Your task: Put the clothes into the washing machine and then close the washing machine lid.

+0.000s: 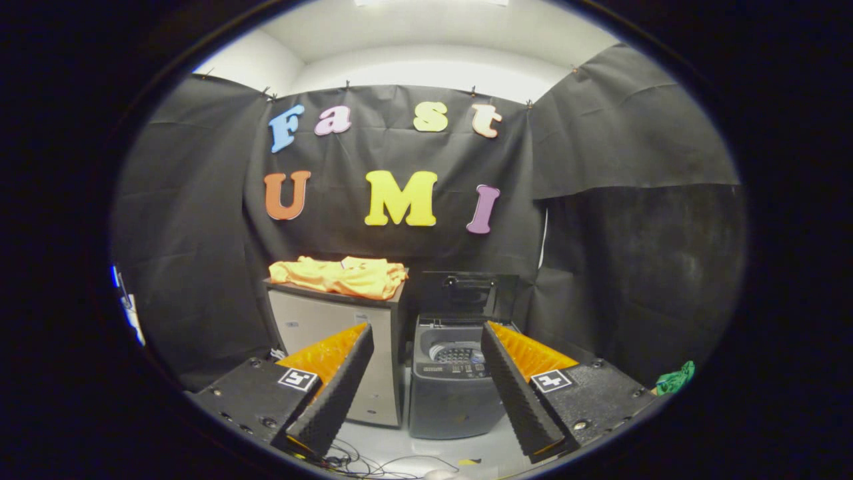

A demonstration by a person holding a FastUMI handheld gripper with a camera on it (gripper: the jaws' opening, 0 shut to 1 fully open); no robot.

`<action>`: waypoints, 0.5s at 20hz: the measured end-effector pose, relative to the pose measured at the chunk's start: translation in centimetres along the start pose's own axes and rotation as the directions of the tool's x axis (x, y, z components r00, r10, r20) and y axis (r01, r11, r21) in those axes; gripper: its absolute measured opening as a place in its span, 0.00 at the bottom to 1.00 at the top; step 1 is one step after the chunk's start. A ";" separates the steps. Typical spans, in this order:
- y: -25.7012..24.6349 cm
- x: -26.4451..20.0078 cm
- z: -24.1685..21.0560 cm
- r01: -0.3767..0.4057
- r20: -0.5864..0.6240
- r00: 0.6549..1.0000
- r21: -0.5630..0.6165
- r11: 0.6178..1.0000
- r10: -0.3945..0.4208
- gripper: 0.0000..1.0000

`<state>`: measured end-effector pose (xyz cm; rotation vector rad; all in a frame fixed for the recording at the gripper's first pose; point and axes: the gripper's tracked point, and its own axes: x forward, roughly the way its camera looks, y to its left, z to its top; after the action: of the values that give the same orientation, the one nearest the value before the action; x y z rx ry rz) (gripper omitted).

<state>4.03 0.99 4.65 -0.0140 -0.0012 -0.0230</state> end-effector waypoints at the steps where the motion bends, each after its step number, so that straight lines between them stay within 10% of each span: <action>1: 0.2 1.0 1.1 0.000 0.006 1.000 -0.005 1.000 0.000 1.00; 10: 5.2 13.2 11.7 -0.086 0.001 0.996 0.011 0.996 0.086 1.00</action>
<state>17.35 6.01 16.34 -0.0033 -0.0008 0.0633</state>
